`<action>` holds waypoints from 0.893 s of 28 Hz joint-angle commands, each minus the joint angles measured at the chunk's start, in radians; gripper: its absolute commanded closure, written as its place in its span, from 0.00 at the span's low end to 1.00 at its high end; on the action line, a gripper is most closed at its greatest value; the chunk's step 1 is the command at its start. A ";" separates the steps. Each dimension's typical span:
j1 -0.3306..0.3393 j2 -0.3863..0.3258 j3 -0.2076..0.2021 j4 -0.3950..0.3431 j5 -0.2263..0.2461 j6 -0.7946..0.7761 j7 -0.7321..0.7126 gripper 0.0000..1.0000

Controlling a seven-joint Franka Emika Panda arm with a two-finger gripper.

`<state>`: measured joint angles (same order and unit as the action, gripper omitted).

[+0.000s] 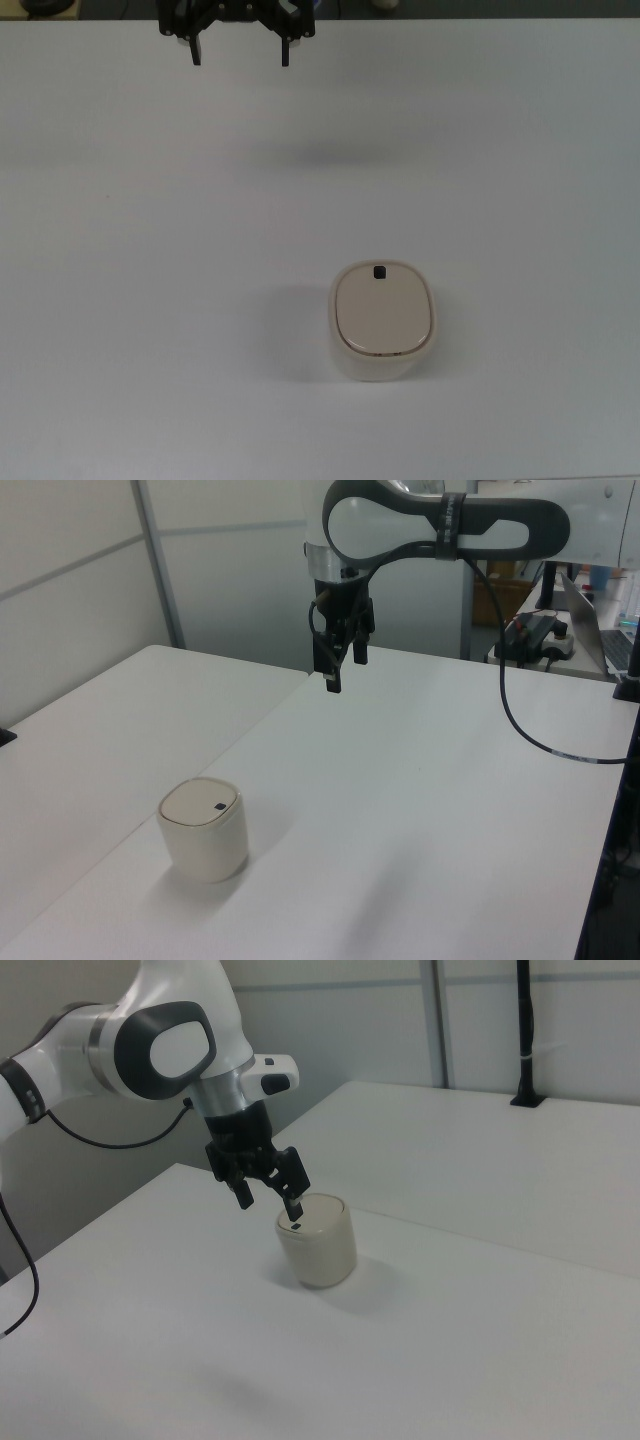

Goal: Open the trash can
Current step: 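Move the gripper over the cream trash can and lower toward its lid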

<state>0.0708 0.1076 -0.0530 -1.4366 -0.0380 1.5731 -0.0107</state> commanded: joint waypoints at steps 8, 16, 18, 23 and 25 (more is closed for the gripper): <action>0.010 -0.019 -0.002 -0.027 0.018 -0.059 0.006 1.00; 0.010 -0.017 -0.002 -0.027 0.026 -0.056 0.005 1.00; 0.010 -0.017 -0.002 -0.027 0.024 -0.055 0.005 1.00; 0.010 -0.016 -0.002 -0.027 0.024 -0.055 0.006 1.00; 0.010 -0.017 -0.002 -0.027 0.026 -0.055 0.006 1.00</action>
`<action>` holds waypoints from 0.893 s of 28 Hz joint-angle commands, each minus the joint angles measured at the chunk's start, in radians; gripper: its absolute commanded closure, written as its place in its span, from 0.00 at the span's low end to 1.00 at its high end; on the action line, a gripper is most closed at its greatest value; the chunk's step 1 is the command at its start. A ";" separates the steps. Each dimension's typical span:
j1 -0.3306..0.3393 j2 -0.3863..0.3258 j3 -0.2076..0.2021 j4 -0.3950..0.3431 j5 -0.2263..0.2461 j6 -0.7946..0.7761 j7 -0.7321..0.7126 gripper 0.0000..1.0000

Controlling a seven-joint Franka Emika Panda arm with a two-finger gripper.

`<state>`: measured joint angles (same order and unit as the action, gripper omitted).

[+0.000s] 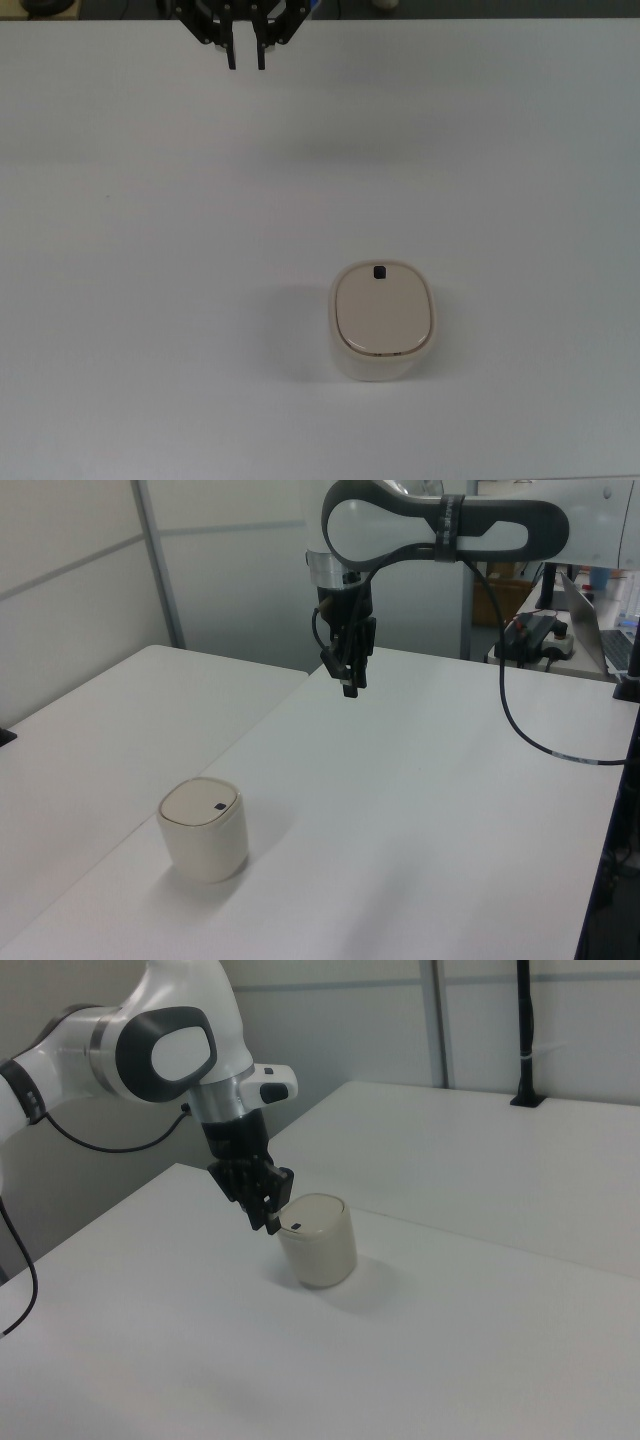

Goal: Open the trash can
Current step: 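Move the gripper over the cream trash can and lower toward its lid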

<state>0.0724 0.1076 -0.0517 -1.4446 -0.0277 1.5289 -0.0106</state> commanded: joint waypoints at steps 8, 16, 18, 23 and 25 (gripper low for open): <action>0.010 -0.017 -0.004 -0.019 0.015 -0.010 0.006 1.00; 0.010 0.020 0.001 -0.011 0.014 -0.001 0.006 1.00; 0.010 0.035 0.012 -0.011 0.011 0.022 0.006 1.00; 0.010 0.076 0.035 -0.010 0.011 0.123 0.021 1.00; 0.010 0.096 0.049 -0.007 0.011 0.155 0.023 1.00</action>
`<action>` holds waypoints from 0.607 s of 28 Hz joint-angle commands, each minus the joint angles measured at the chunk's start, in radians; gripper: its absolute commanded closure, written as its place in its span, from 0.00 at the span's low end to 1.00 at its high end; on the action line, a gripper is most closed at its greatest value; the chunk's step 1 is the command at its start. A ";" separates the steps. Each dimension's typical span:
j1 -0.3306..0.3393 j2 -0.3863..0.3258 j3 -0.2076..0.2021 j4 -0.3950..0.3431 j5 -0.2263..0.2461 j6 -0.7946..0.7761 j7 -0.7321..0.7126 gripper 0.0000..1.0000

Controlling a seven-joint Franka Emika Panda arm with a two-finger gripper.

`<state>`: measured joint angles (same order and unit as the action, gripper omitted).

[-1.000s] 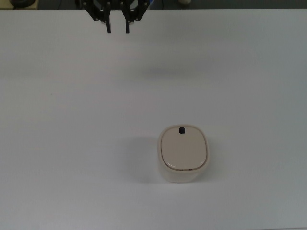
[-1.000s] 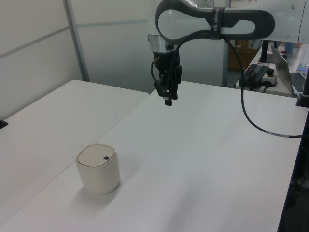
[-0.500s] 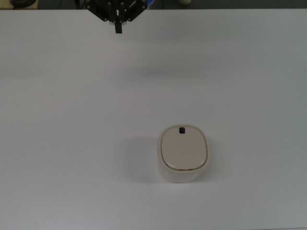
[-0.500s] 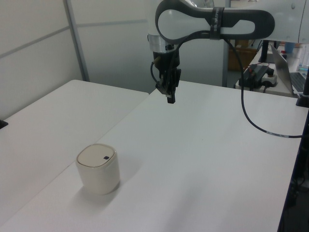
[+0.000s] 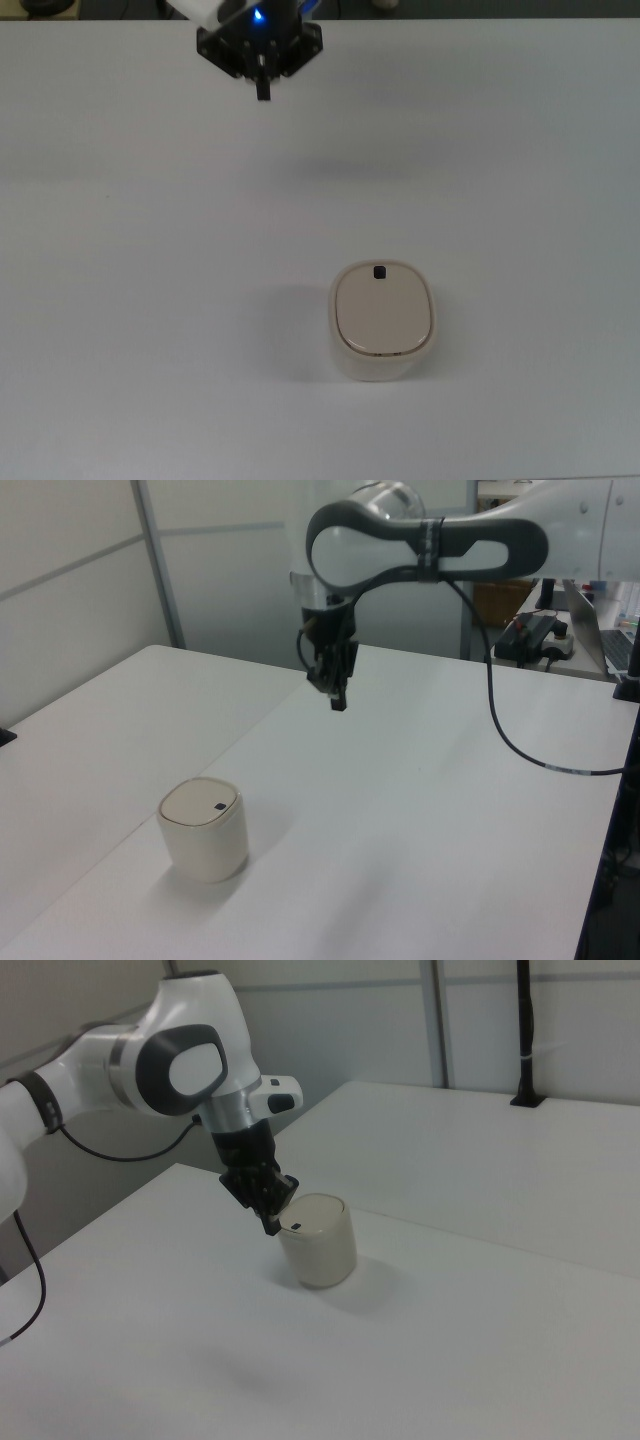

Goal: Open the trash can
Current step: 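Move the gripper over the cream trash can and lower toward its lid, then press down on the lid button with the gripper fingertips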

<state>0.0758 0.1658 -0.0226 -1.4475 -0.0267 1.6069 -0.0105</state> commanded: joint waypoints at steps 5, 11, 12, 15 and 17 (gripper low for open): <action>0.007 0.126 0.047 0.051 0.010 0.154 0.023 1.00; 0.007 0.189 0.075 0.064 0.013 0.317 0.026 1.00; 0.009 0.196 0.075 0.064 0.017 0.338 0.030 1.00; 0.030 0.227 0.075 0.062 0.034 0.421 0.064 1.00; 0.030 0.239 0.075 0.062 0.037 0.465 0.073 1.00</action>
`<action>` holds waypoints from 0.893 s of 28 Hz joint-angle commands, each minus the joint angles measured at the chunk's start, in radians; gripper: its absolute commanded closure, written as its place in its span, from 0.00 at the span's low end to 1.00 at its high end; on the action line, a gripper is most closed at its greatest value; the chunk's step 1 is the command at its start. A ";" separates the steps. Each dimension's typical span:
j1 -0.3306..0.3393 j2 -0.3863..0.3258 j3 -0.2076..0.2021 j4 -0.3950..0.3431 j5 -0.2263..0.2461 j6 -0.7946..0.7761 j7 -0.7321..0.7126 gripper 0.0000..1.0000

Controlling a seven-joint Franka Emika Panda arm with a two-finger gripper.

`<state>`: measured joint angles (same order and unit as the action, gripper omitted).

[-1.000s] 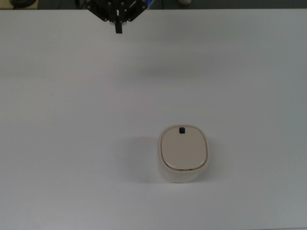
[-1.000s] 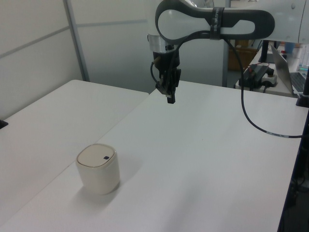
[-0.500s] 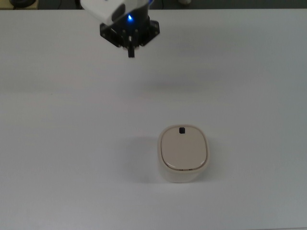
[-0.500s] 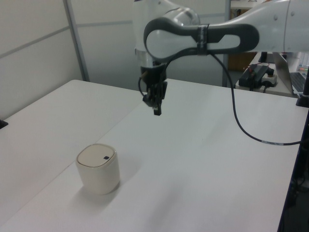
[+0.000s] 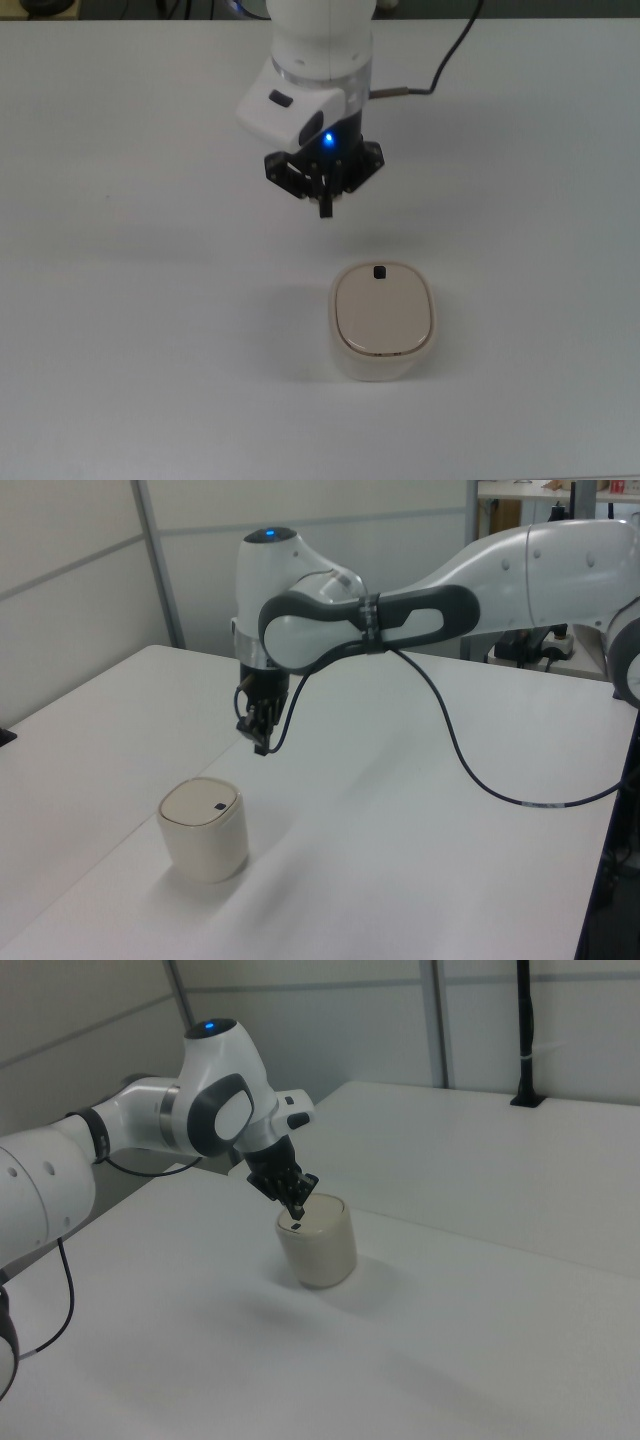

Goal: Open the trash can
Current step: 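Press down on the lid button with the gripper fingertips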

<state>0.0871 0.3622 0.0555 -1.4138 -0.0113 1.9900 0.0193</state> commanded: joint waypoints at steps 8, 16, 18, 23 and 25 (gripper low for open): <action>0.045 0.103 -0.003 0.021 0.028 0.227 0.039 1.00; 0.069 0.135 -0.003 0.019 0.021 0.290 0.037 1.00; 0.072 0.139 -0.003 0.019 0.019 0.290 0.037 1.00; 0.083 0.158 -0.003 0.013 0.016 0.290 0.040 1.00; 0.083 0.168 -0.003 0.012 0.008 0.290 0.042 1.00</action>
<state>0.1630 0.5003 0.0566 -1.4126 0.0034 2.2674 0.0483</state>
